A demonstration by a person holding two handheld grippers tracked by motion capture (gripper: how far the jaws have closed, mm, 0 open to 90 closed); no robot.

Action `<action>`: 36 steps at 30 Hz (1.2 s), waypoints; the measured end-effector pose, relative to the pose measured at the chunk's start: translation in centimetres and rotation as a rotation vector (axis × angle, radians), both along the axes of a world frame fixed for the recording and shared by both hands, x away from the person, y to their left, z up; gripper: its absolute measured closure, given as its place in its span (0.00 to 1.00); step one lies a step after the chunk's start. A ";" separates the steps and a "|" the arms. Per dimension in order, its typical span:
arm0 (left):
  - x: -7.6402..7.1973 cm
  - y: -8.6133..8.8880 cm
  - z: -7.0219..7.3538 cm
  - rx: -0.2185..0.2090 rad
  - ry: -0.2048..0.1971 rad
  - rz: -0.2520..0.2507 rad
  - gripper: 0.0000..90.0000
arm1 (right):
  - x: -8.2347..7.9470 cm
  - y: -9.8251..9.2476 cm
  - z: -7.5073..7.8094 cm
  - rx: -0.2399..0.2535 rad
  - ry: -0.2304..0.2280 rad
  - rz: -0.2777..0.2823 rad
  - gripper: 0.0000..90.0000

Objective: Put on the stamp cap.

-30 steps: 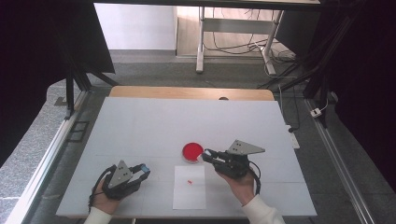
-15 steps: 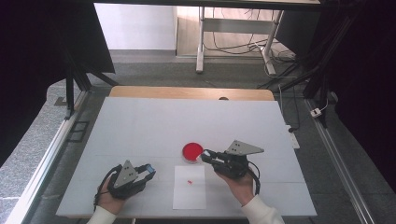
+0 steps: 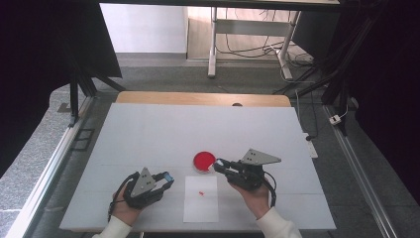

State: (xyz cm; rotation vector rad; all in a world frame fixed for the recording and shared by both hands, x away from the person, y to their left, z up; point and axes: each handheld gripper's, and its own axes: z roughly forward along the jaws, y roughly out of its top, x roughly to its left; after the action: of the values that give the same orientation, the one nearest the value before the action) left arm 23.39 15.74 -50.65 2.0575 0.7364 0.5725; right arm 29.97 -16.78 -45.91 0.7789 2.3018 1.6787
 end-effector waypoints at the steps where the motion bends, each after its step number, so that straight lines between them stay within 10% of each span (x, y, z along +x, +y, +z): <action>1: 0.1 -0.2 0.0 0.000 0.002 -0.005 0.72 | 0.0 0.0 0.0 0.000 -0.002 0.001 0.83; 36: 2.3 -5.3 0.6 -0.003 0.004 -0.095 0.72 | -0.1 0.2 0.2 0.003 -0.006 0.002 0.83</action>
State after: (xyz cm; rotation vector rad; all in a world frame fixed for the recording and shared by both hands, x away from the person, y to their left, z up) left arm 25.68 10.45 -50.08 2.0796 0.6370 0.5137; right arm 29.84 -16.53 -45.74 0.7714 2.2967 1.6839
